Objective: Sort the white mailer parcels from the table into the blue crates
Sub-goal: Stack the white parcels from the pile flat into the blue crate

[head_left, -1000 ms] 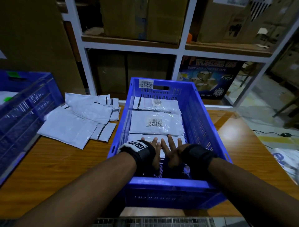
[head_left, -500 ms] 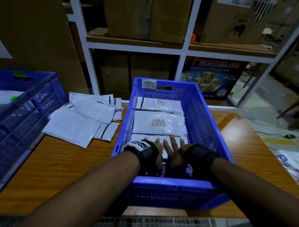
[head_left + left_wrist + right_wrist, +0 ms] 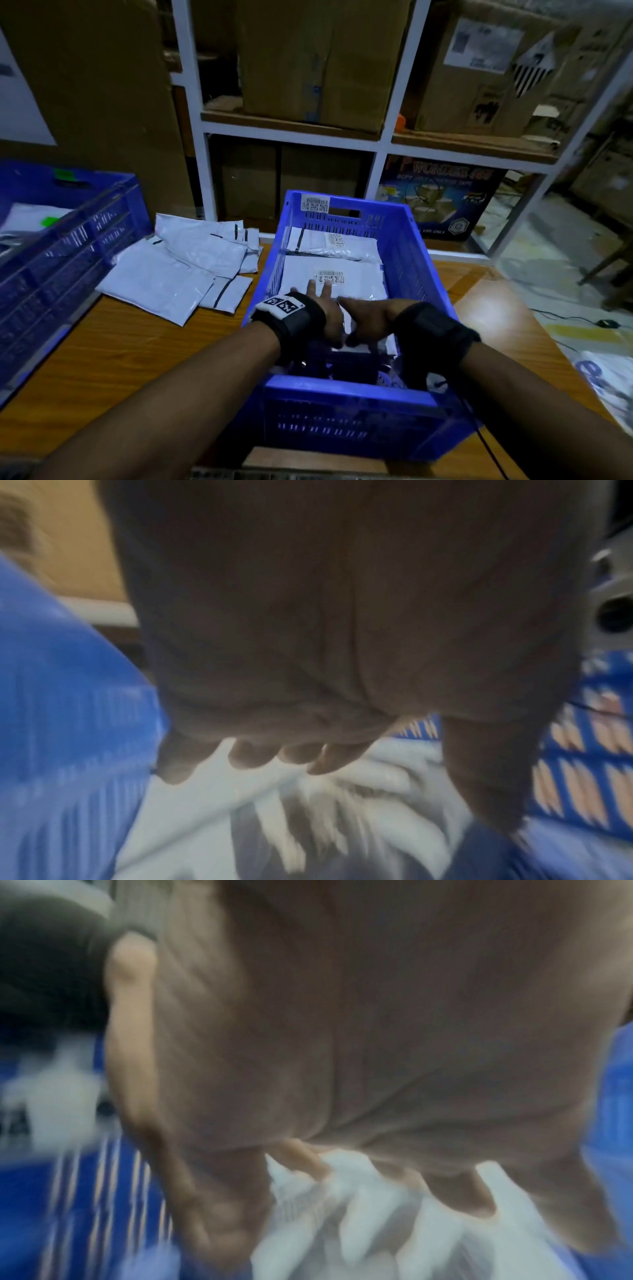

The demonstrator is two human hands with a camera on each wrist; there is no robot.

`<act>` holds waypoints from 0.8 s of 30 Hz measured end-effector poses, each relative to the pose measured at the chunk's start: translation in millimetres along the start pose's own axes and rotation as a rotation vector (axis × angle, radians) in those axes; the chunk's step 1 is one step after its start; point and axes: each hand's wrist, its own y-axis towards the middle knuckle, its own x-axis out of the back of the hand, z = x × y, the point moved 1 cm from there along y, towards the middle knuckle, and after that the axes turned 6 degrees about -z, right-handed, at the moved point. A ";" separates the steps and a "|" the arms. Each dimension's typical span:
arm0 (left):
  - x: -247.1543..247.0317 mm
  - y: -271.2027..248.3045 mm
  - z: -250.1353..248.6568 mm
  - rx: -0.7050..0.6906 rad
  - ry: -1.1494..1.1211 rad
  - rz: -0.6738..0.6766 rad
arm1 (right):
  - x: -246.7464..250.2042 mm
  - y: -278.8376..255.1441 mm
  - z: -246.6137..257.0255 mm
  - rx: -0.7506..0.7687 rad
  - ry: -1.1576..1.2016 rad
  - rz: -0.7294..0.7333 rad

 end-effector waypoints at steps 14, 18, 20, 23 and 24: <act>76.3 -62.2 65.0 0.086 0.060 -0.774 | 82.5 -26.4 22.4 0.143 -0.136 -0.688; 68.1 -83.2 107.4 0.119 0.088 -0.909 | 99.2 -23.2 53.3 0.238 -0.210 -0.856; 65.4 -92.5 134.4 0.120 0.099 -0.968 | 107.8 -20.7 74.5 0.267 -0.258 -0.893; 59.8 -104.4 179.8 0.133 0.125 -1.029 | 122.6 -14.4 111.8 0.313 -0.382 -0.929; 56.0 -109.1 196.5 0.136 0.137 -1.034 | 127.8 -9.5 127.4 0.329 -0.405 -0.937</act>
